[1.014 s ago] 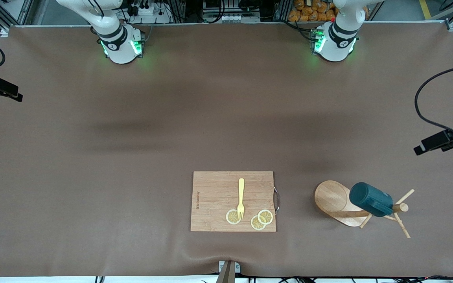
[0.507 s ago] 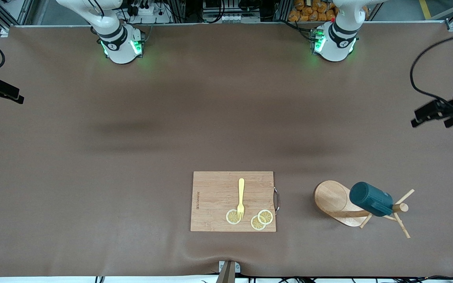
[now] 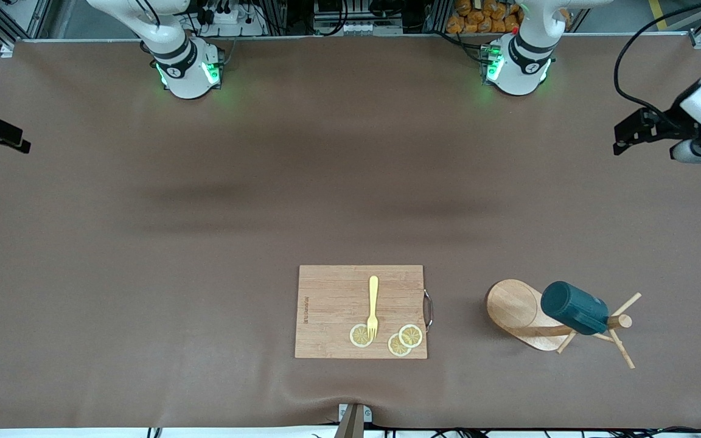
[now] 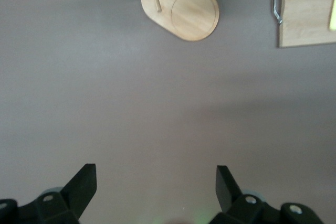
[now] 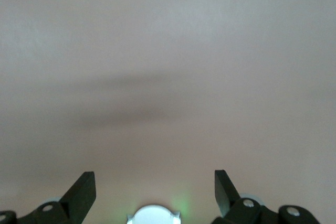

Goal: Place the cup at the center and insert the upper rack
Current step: 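Open the left gripper and withdraw it from the hung mug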

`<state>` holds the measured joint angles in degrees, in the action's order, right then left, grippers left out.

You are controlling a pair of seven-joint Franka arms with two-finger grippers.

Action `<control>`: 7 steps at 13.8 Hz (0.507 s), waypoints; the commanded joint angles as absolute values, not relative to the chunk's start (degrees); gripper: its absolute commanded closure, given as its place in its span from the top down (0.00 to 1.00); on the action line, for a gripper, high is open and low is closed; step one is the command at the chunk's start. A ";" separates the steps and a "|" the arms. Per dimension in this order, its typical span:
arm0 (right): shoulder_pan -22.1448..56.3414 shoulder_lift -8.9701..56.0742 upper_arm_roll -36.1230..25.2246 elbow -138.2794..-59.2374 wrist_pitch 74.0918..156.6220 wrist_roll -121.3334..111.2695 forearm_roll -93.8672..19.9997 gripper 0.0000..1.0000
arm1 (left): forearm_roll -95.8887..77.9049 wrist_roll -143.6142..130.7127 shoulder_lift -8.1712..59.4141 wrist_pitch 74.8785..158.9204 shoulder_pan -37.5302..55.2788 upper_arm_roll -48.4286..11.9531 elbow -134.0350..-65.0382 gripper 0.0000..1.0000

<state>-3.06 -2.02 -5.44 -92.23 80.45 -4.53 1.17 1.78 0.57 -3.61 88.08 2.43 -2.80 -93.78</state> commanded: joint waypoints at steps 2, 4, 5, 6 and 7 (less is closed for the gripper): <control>-2.81 -1.14 -5.19 -89.56 82.43 -3.95 1.05 1.00 | 3.08 -2.90 -5.45 86.22 3.34 -3.51 -93.34 1.00; -2.72 -1.14 -5.18 -89.56 82.70 -3.96 0.88 1.00 | 2.90 -2.90 -6.15 85.79 3.34 -3.60 -93.34 1.00; -2.81 -1.14 -5.19 -89.47 82.79 -3.87 0.88 1.00 | 2.81 -2.99 -6.15 85.61 3.34 -3.69 -93.25 1.00; -2.81 -1.14 -5.19 -89.56 82.88 -3.87 0.79 1.00 | 2.81 -2.90 -5.89 85.78 3.17 -3.60 -92.73 1.00; -2.73 -1.14 -5.19 -89.56 82.97 -3.87 0.88 1.00 | 1.94 -2.99 -5.80 85.96 2.64 -3.26 -92.29 1.00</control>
